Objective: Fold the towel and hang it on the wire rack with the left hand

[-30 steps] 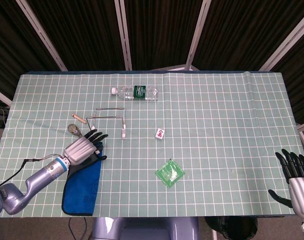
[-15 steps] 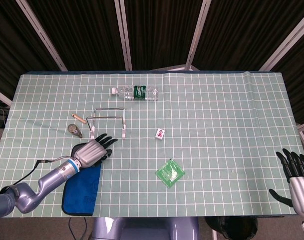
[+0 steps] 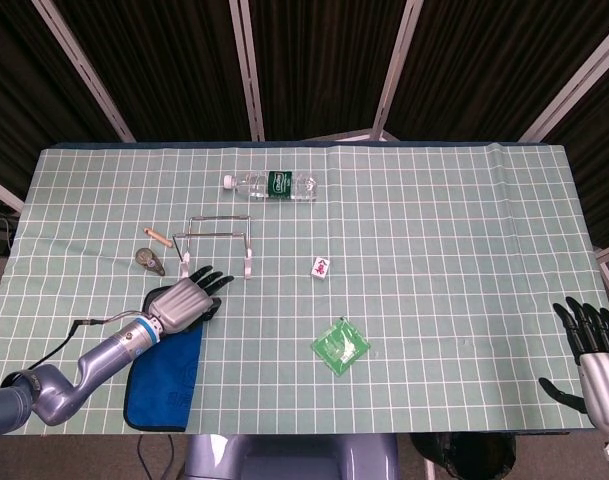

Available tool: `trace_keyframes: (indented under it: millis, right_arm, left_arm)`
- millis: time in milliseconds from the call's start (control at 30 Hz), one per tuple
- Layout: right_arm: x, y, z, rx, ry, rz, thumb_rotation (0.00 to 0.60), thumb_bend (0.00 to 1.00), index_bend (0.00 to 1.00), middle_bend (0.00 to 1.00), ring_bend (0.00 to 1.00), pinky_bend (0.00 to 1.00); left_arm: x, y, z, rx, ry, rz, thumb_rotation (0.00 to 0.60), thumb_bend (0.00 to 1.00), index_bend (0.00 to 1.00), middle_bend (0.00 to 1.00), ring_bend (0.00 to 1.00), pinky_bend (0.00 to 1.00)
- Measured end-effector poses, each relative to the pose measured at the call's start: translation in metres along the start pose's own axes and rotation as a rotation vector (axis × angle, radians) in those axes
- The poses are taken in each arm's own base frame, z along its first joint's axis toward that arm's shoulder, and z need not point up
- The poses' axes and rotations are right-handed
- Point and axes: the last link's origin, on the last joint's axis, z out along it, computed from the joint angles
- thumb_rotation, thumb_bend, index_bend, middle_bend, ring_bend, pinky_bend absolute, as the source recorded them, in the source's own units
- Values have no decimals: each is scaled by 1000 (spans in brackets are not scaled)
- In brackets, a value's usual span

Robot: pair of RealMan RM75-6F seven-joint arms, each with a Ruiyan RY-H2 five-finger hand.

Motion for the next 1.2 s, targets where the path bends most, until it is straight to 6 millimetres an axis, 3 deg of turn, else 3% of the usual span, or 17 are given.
trace_keyframes:
  millis: [600, 1200]
  right_arm:
    - [-1, 0, 0, 2, -1, 0, 600, 0, 0, 0, 0, 0]
    - [-2, -6, -3, 19, -4, -5, 600, 0, 0, 0, 0, 0]
  left_arm:
    - [3, -9, -6, 16, 12, -1, 600, 511, 695, 0, 0, 0]
    - [-2, -49, -35, 82, 66, -54, 600, 519, 713, 0, 0, 0]
